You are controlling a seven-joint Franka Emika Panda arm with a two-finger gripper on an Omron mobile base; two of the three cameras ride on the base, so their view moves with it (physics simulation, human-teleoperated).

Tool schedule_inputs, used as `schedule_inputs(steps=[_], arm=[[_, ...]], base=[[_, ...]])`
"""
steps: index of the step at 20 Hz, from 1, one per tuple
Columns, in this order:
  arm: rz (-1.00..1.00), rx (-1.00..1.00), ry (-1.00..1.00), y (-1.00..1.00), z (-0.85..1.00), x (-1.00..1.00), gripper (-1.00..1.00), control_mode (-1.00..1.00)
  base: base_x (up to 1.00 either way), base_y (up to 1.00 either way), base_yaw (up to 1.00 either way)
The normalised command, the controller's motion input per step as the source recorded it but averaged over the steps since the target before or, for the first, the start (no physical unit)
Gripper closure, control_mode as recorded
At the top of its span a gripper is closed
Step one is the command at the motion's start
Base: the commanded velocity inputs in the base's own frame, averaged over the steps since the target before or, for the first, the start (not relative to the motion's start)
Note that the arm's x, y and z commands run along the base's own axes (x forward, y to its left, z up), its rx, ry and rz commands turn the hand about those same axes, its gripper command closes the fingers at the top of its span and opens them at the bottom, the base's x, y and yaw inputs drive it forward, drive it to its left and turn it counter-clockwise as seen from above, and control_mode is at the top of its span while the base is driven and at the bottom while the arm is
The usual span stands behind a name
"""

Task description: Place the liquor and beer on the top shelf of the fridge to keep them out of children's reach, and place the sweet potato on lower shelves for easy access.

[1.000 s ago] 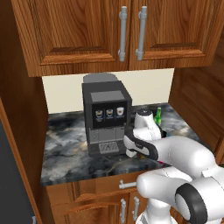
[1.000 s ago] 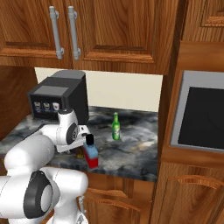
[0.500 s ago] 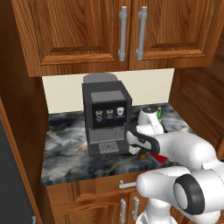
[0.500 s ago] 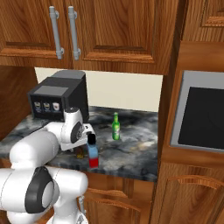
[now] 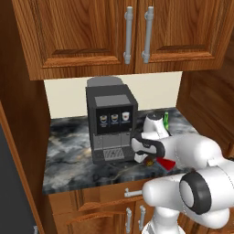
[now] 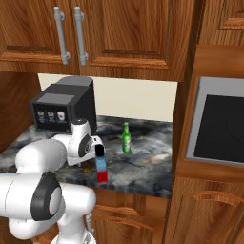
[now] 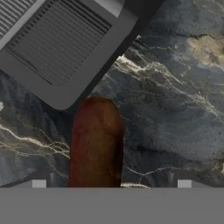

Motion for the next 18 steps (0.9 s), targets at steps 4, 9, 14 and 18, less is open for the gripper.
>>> schedule_inputs(steps=[4, 9, 14, 18], arm=[[0.0, 0.0, 0.0, 0.0, -0.17, 0.0, -1.0, -1.0], [0.0, 0.0, 0.0, 0.0, -0.24, 0.0, -1.0, -1.0], [0.0, 0.0, 0.0, 0.0, -0.28, 0.0, 1.0, -1.0], [0.04, 0.0, 0.0, 0.02, -0.23, 0.0, 1.0, -1.0]], base=[[0.0, 0.0, 0.0], [0.0, 0.0, 0.0], [0.0, 0.0, 0.0], [0.0, 0.0, 0.0]])
